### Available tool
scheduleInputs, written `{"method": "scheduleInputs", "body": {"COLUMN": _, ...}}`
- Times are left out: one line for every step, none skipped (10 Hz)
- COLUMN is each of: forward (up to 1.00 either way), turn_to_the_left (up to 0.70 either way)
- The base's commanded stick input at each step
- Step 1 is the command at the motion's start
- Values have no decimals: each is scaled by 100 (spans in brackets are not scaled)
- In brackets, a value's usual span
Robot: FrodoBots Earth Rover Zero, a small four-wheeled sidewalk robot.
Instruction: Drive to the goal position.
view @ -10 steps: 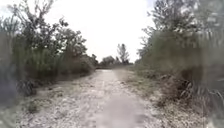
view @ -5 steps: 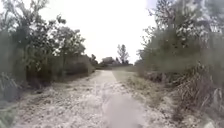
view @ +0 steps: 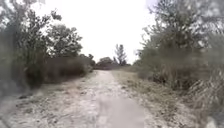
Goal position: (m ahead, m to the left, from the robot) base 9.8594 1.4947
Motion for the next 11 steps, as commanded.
{"method": "scheduleInputs", "body": {"forward": 70, "turn_to_the_left": 0}}
{"method": "scheduleInputs", "body": {"forward": 70, "turn_to_the_left": 0}}
{"method": "scheduleInputs", "body": {"forward": 70, "turn_to_the_left": 0}}
{"method": "scheduleInputs", "body": {"forward": 70, "turn_to_the_left": 0}}
{"method": "scheduleInputs", "body": {"forward": 70, "turn_to_the_left": 0}}
{"method": "scheduleInputs", "body": {"forward": 70, "turn_to_the_left": 0}}
{"method": "scheduleInputs", "body": {"forward": 70, "turn_to_the_left": 0}}
{"method": "scheduleInputs", "body": {"forward": 70, "turn_to_the_left": 0}}
{"method": "scheduleInputs", "body": {"forward": 70, "turn_to_the_left": 0}}
{"method": "scheduleInputs", "body": {"forward": 70, "turn_to_the_left": 0}}
{"method": "scheduleInputs", "body": {"forward": 70, "turn_to_the_left": 0}}
